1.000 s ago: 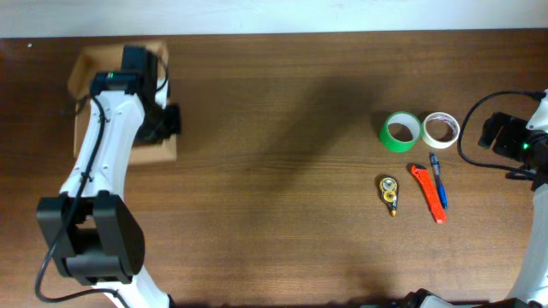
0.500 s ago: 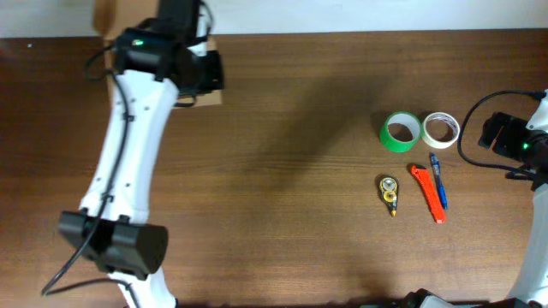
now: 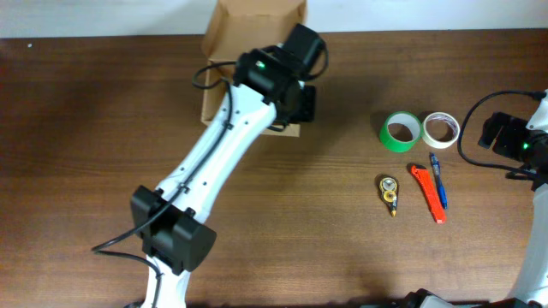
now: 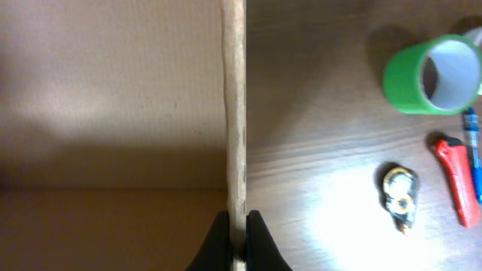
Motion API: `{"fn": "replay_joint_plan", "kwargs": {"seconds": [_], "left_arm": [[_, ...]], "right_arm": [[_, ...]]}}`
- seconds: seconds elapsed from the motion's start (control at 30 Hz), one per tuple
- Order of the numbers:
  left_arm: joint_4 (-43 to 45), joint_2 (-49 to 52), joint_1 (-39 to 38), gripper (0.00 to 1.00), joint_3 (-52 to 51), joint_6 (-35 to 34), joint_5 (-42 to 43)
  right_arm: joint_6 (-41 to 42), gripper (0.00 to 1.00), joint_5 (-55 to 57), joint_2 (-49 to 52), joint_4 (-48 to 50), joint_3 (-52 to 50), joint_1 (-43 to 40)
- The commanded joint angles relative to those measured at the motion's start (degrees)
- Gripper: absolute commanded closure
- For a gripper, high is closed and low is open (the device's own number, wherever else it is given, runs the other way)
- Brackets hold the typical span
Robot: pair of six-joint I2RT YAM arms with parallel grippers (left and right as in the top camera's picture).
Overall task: Pack container
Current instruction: 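Drag the box with the left gripper toward the table center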
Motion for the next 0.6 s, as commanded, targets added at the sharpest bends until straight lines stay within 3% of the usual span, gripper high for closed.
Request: {"fn": "replay_joint_plan", "kwargs": {"seconds": [0.0, 0.33, 0.57], "left_arm": [[-0.26, 2.19, -3.08, 0.99, 1.55, -3.74, -2.21], [-0.7, 6.16, -11.87, 0.99, 1.55, -11.28, -5.84], [1.95, 8.15, -14.91, 0.98, 1.55, -12.59, -5.6]], "right_arm": [[0.0, 0.01, -0.72, 0.37, 0.2, 1.29, -0.22], [0.0, 0.01, -0.72, 0.37, 0.2, 1.29, -0.22], [0.0, 0.01, -0.72, 0.37, 0.2, 1.29, -0.22]]}}
